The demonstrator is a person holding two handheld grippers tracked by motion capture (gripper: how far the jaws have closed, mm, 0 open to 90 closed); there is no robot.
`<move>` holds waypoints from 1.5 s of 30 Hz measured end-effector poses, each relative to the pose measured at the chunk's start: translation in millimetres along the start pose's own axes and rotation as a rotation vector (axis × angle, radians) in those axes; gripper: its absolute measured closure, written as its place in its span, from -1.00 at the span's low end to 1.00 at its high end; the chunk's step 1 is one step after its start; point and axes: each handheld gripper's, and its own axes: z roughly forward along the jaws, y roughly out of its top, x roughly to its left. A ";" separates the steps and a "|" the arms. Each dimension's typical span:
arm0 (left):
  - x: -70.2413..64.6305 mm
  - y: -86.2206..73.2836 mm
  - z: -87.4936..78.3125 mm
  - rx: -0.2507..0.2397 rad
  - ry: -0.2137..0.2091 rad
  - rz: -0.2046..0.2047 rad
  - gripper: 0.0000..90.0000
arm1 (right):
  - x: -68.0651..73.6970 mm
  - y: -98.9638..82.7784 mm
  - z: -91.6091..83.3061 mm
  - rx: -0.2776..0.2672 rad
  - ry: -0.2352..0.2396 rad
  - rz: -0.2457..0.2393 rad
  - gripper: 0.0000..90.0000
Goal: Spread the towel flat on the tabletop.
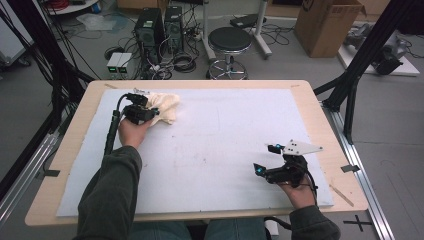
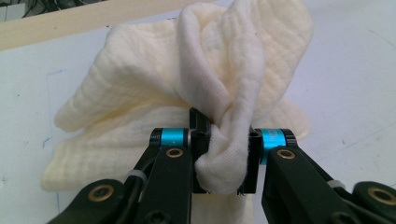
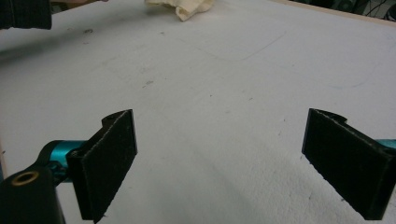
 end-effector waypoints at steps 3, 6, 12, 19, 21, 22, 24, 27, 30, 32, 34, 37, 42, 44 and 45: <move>-0.2 1.3 -3.9 -0.008 -0.012 -0.003 0.77 | -0.5 -0.1 -0.2 -0.004 -0.003 -0.003 -0.79; -1.6 3.5 -9.4 -0.021 -0.032 -0.016 0.77 | -0.4 -0.3 -1.2 -0.004 -0.005 -0.001 -0.79; -2.8 7.3 -21.2 -0.038 -0.059 -0.012 0.77 | 0.1 -0.1 -1.9 -0.007 -0.011 -0.003 -0.79; -9.1 11.6 -37.5 -0.074 -0.085 -0.011 0.77 | 1.4 0.1 -1.7 -0.005 -0.014 -0.004 -0.79; -12.1 12.9 -41.7 -0.081 -0.096 -0.005 0.77 | 2.0 0.3 -1.7 -0.003 -0.014 -0.005 -0.79; -13.9 13.6 -44.1 -0.084 -0.100 0.000 0.77 | 1.8 0.3 -1.5 -0.007 -0.014 -0.011 -0.79; -16.3 14.0 -47.2 -0.089 -0.109 0.006 0.77 | 2.3 0.2 -1.9 -0.009 -0.017 -0.014 -0.79; -20.0 14.8 -53.2 -0.097 -0.122 0.013 0.77 | 2.5 0.0 -2.4 -0.009 -0.022 -0.012 -0.79; -23.3 15.5 -59.6 -0.108 -0.136 0.021 0.77 | 2.6 -0.1 -2.6 -0.010 -0.021 -0.008 -0.79; -25.0 16.0 -63.2 -0.113 -0.143 0.030 0.77 | 2.7 -0.2 -2.7 -0.012 -0.023 -0.009 -0.79; -27.7 16.4 -67.0 -0.121 -0.151 0.027 0.77 | 2.9 -0.1 -2.8 -0.012 -0.024 -0.008 -0.79; -31.6 16.7 -72.4 -0.128 -0.161 0.036 0.77 | 3.1 0.0 -3.2 -0.013 -0.026 -0.010 -0.79; -38.8 14.3 -78.6 -0.134 -0.172 0.040 0.77 | 3.4 -0.1 -3.5 -0.014 -0.026 -0.010 -0.79; -42.2 12.6 -80.4 -0.136 -0.179 0.039 0.77 | 3.3 -0.3 -3.5 -0.014 -0.026 -0.011 -0.79; -43.9 11.5 -81.4 -0.138 -0.183 0.038 0.77 | 3.1 -0.4 -3.5 -0.016 -0.028 -0.014 -0.79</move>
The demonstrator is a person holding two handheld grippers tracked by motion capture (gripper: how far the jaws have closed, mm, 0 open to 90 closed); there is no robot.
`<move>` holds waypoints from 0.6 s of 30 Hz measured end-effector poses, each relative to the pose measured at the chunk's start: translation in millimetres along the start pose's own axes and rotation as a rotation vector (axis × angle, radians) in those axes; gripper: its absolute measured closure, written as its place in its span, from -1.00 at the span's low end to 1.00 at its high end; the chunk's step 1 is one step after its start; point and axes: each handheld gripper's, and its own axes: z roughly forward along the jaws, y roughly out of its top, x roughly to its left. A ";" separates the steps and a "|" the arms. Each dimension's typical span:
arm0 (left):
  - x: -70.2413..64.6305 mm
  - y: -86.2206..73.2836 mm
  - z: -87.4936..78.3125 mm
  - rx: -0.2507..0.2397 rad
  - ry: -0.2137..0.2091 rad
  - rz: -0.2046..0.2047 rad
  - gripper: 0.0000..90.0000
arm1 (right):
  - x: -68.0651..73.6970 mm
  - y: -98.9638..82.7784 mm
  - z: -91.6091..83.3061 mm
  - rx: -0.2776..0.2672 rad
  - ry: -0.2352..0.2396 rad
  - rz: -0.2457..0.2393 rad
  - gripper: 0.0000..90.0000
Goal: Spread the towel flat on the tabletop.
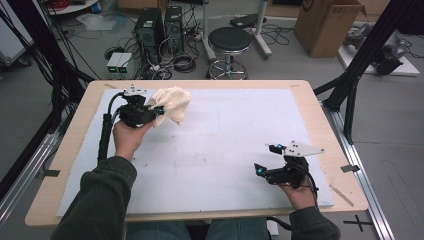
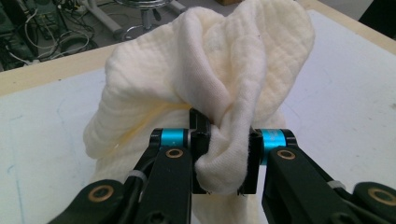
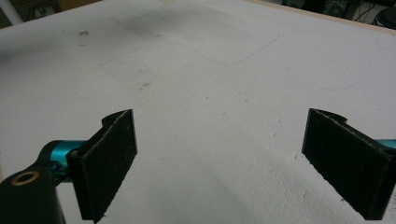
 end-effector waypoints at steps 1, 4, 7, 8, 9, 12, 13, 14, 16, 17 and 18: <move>-1.9 -0.8 -0.6 -0.002 -0.004 0.001 0.77 | 0.0 -0.1 -0.1 0.000 -0.001 0.000 -0.79; -9.4 -3.9 -2.2 -0.003 -0.021 0.002 0.76 | 0.4 -0.1 -0.6 0.001 -0.001 0.007 -0.79; -17.0 -7.3 -3.5 -0.003 -0.036 0.012 0.77 | 0.5 0.0 -0.6 -0.001 0.000 0.005 -0.79; -19.5 -8.3 -4.0 -0.002 -0.043 0.016 0.76 | 0.2 0.1 -0.3 -0.004 0.001 0.000 -0.79; -21.8 -9.4 -4.4 -0.002 -0.047 0.020 0.76 | 0.1 0.1 -0.2 -0.002 0.000 -0.003 -0.79; -29.6 -12.4 -4.4 0.007 -0.059 0.030 0.76 | 0.3 0.2 0.0 -0.001 -0.001 -0.007 -0.79; -32.5 -13.2 -4.2 0.010 -0.063 0.038 0.76 | 0.3 0.2 0.0 -0.001 -0.001 -0.007 -0.79; -35.0 -14.2 -4.6 0.009 -0.066 0.039 0.76 | 0.3 0.2 0.0 -0.001 -0.001 -0.007 -0.79; -39.7 -16.6 -4.2 0.007 -0.072 0.034 0.76 | 0.2 0.1 -0.2 -0.002 0.000 -0.004 -0.79; -42.0 -17.7 -3.7 0.010 -0.074 0.040 0.76 | 0.2 0.1 -0.2 -0.002 0.000 -0.003 -0.79; -44.7 -19.2 -3.1 0.008 -0.076 0.035 0.76 | 0.2 0.0 -0.2 -0.002 0.000 -0.003 -0.79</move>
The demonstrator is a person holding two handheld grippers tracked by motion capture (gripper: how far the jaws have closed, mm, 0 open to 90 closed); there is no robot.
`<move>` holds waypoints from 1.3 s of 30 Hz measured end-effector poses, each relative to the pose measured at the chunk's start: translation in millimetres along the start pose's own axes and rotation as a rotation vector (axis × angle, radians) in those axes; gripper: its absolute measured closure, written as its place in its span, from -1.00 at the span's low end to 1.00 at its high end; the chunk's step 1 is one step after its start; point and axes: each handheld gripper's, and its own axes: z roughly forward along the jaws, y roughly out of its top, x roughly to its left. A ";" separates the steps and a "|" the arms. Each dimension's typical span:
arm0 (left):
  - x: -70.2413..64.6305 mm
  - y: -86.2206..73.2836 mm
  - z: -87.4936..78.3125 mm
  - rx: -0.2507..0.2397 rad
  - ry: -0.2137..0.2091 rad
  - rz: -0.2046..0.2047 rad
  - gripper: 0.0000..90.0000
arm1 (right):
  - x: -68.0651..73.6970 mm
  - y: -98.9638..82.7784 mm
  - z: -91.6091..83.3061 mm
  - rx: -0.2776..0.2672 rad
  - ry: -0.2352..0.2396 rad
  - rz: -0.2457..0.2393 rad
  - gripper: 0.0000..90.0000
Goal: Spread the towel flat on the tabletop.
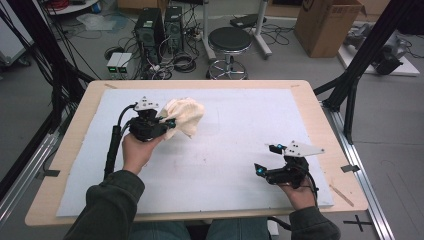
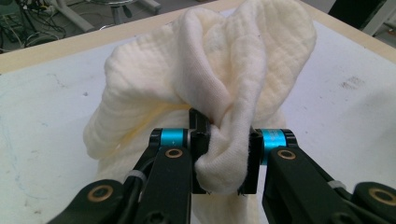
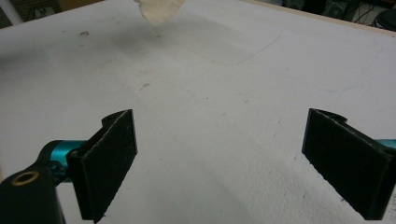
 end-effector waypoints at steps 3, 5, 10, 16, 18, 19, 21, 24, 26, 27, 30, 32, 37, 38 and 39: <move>-6.3 -4.1 1.6 0.004 -0.013 -0.001 0.76 | -0.2 -0.2 0.0 -0.002 0.001 -0.001 -0.79; -10.0 -6.5 2.8 0.007 -0.018 0.004 0.76 | 0.0 -0.4 -0.1 0.002 0.000 0.004 -0.79; -18.5 -10.6 5.7 0.011 -0.029 -0.002 0.76 | 0.5 -0.4 0.6 0.005 0.001 0.001 -0.79; -28.4 -14.8 7.3 0.004 -0.041 -0.008 0.74 | 0.2 -0.6 0.8 0.006 -0.001 -0.004 -0.79; -31.4 -17.0 8.3 0.002 -0.049 -0.013 0.74 | 0.4 -0.6 0.9 0.007 -0.002 -0.006 -0.79; -32.7 -18.1 9.0 0.006 -0.047 -0.008 0.74 | 0.7 -0.6 1.0 0.009 -0.001 -0.003 -0.79; -35.6 -21.3 11.3 0.011 -0.054 -0.012 0.74 | 0.8 -0.7 1.7 0.010 0.000 -0.009 -0.79; -39.2 -26.4 15.6 0.026 -0.057 -0.008 0.74 | 1.8 -0.8 2.3 0.019 0.002 -0.013 -0.79; -41.5 -29.7 18.1 0.035 -0.060 -0.006 0.74 | 2.0 -0.9 2.6 0.020 0.003 -0.014 -0.79; -43.2 -31.4 19.8 0.045 -0.061 -0.006 0.73 | 2.0 -0.9 2.8 0.021 0.002 -0.016 -0.79; -48.7 -33.5 23.9 0.061 -0.068 0.022 0.73 | 2.1 -0.9 3.2 0.020 0.003 -0.019 -0.79; -52.9 -35.0 28.1 0.066 -0.077 0.023 0.72 | 2.1 -0.8 3.1 0.020 0.003 -0.020 -0.79; -58.3 -39.4 40.8 0.101 -0.094 0.035 0.70 | 3.3 -0.7 3.0 0.023 0.004 -0.018 -0.79; -58.7 -40.0 42.5 0.108 -0.092 0.038 0.70 | 3.5 -0.7 3.3 0.025 0.008 -0.022 -0.79; -59.7 -41.0 45.0 0.109 -0.093 0.033 0.70 | 3.4 -0.8 3.6 0.025 0.008 -0.026 -0.79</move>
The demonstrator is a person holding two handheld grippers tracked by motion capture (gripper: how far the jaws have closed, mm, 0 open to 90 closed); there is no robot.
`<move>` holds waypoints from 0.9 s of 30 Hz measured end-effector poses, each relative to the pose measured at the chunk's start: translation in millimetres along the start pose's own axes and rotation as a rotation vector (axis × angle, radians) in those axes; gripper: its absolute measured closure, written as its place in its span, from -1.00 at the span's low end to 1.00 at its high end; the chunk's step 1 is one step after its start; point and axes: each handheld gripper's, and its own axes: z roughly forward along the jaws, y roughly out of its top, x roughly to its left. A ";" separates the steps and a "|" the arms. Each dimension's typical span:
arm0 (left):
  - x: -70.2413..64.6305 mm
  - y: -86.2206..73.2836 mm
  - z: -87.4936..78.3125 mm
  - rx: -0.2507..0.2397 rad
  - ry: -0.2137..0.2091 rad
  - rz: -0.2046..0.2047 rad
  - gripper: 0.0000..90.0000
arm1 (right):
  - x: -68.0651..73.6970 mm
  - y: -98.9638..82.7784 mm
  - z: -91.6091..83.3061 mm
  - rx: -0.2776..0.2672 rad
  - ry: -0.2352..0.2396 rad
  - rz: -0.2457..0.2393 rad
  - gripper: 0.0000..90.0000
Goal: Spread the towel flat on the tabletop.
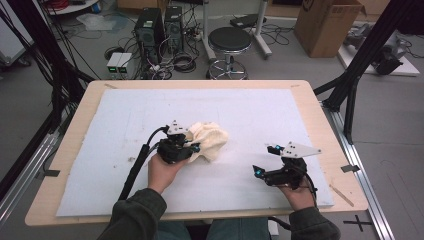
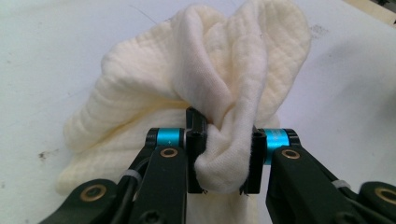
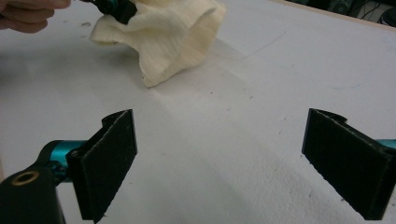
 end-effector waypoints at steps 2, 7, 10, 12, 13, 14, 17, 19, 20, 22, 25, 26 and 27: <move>-0.7 -1.8 4.7 0.002 -0.009 -0.007 0.69 | 0.8 0.0 0.5 0.004 0.002 0.004 -0.79; -2.5 -9.0 18.1 0.041 -0.009 0.000 0.64 | 1.0 -0.1 1.1 0.006 0.007 -0.001 -0.79; -2.7 -11.4 23.0 0.060 -0.004 0.011 0.60 | 1.7 -0.1 1.3 0.009 0.007 -0.003 -0.79; -2.4 -12.0 24.8 0.062 -0.004 0.012 0.59 | 2.0 -0.2 2.0 0.011 0.010 -0.005 -0.79; -2.1 -12.2 25.4 0.063 -0.004 0.021 0.57 | 2.0 -0.1 2.4 0.010 0.010 -0.010 -0.79; -2.6 -12.8 26.2 0.064 -0.003 0.020 0.56 | 2.7 0.0 2.6 0.014 0.015 -0.007 -0.79; -2.4 -13.9 27.7 0.078 -0.006 0.036 0.47 | 3.9 0.0 3.6 0.020 0.021 -0.008 -0.79; -2.5 -13.7 27.2 0.072 -0.015 0.037 0.39 | 4.5 0.1 4.3 0.024 0.022 -0.007 -0.79; -2.3 -13.3 26.1 0.068 -0.022 0.037 0.33 | 4.8 0.2 4.3 0.026 0.022 -0.008 -0.79; -1.8 -11.8 22.1 0.050 -0.033 0.039 0.17 | 4.9 0.7 4.6 0.024 0.023 -0.012 -0.79; 0.5 -9.2 14.5 0.022 -0.046 0.029 -0.04 | 5.4 1.4 5.0 0.022 0.024 -0.016 -0.79; 1.2 -8.6 12.3 0.012 -0.049 0.029 -0.08 | 6.3 1.6 5.2 0.025 0.029 -0.011 -0.79; 2.1 -7.7 8.8 0.007 -0.055 0.031 -0.12 | 6.5 1.8 5.5 0.024 0.030 -0.014 -0.79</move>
